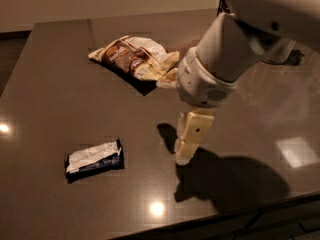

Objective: Move rxbar blueberry near brown chip bag

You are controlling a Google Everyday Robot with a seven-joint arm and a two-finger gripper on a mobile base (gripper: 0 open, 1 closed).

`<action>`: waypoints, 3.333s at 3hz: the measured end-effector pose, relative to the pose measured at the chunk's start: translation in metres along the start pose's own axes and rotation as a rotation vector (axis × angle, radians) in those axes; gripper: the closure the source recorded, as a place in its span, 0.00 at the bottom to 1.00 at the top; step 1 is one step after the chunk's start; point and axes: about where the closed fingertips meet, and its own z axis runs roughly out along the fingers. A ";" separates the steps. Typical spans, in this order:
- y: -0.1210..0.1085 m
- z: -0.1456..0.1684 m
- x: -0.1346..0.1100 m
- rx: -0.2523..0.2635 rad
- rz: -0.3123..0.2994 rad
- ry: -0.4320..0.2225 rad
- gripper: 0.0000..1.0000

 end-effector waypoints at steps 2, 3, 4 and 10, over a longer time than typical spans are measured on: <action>-0.020 0.052 -0.055 -0.083 -0.084 0.004 0.00; -0.018 0.085 -0.069 -0.147 -0.098 0.018 0.00; -0.008 0.114 -0.079 -0.192 -0.105 0.033 0.00; -0.001 0.097 -0.085 -0.150 -0.014 -0.034 1.00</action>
Offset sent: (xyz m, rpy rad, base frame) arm 0.0260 0.1111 -0.0415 -0.0480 0.0911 0.1544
